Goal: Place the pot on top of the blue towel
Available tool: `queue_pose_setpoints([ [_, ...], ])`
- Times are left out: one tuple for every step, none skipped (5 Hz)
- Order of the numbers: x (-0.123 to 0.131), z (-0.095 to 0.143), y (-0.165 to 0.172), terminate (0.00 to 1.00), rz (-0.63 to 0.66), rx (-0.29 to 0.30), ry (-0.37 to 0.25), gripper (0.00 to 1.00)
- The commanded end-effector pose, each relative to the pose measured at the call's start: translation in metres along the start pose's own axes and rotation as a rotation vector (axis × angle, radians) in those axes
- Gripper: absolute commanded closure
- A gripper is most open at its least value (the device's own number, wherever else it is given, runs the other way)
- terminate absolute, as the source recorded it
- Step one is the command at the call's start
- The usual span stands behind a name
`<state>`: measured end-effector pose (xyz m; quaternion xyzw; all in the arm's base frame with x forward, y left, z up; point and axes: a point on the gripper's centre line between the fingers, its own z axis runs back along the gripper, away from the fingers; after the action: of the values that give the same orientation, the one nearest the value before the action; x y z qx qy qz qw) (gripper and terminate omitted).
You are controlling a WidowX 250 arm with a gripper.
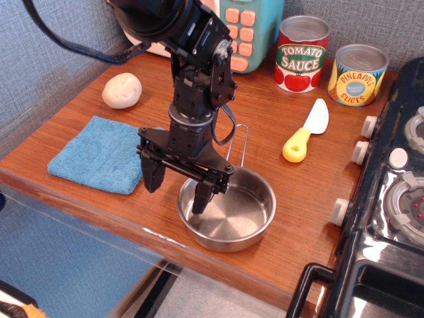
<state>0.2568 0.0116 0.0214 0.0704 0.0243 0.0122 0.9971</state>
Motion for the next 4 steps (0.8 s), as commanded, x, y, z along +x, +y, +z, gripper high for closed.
queue_pose_setpoints([
  [0.0001,0.0010,0.0075,0.00,0.027,-0.027,-0.011,1.00],
  [-0.0005,0.0015,0.0081,0.00,0.023,-0.039,-0.012,1.00],
  [-0.0001,0.0017,0.0082,0.00,0.016,-0.054,-0.011,1.00],
  [-0.0002,0.0027,0.0078,0.00,0.008,-0.059,-0.010,1.00],
])
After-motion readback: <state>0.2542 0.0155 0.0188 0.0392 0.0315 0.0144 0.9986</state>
